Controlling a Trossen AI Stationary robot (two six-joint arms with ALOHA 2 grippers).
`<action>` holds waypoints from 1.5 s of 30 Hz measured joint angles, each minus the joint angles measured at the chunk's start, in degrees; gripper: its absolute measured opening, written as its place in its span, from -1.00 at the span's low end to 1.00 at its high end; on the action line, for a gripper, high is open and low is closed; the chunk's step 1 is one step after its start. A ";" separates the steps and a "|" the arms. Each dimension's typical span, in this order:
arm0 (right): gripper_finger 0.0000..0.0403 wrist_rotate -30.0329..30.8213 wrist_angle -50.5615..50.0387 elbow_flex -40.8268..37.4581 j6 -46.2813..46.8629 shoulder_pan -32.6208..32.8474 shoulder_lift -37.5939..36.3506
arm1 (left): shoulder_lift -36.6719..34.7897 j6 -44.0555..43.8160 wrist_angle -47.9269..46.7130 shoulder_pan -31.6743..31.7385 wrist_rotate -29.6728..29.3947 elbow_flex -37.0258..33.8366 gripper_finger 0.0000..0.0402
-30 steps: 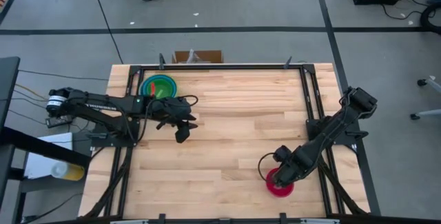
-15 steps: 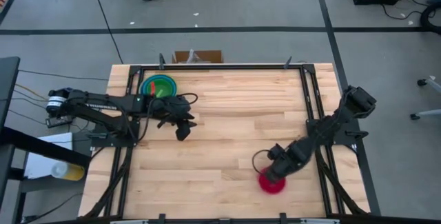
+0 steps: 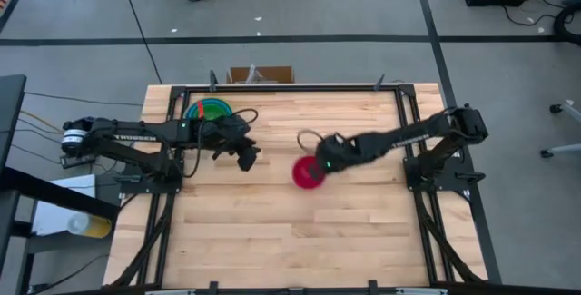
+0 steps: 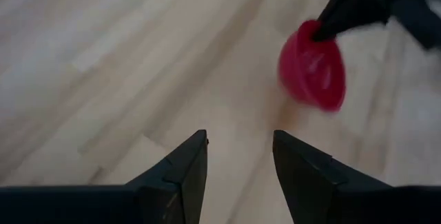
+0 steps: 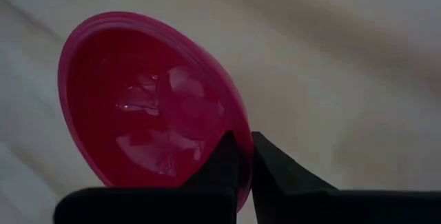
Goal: Nest bowls inside each other
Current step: Stack the red bowl on top of the green bowl
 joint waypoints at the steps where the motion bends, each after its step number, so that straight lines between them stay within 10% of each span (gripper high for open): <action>1: -0.89 0.63 1.19 0.77 -2.92 -1.87 0.00 | 0.54 -0.17 1.54 0.65 -0.58 0.00 -0.17; 17: -0.89 2.28 12.94 6.90 -28.77 -23.60 0.13 | 10.02 -0.78 20.26 9.60 -6.03 -0.02 -0.17; 36: -0.89 -5.99 22.81 6.87 -36.59 -26.55 3.80 | 17.87 -1.14 32.71 13.36 -9.51 0.00 -0.17; 45: -0.89 -11.31 26.06 6.87 -41.94 -26.31 3.80 | 17.67 -2.32 29.72 14.68 -7.83 0.04 -0.69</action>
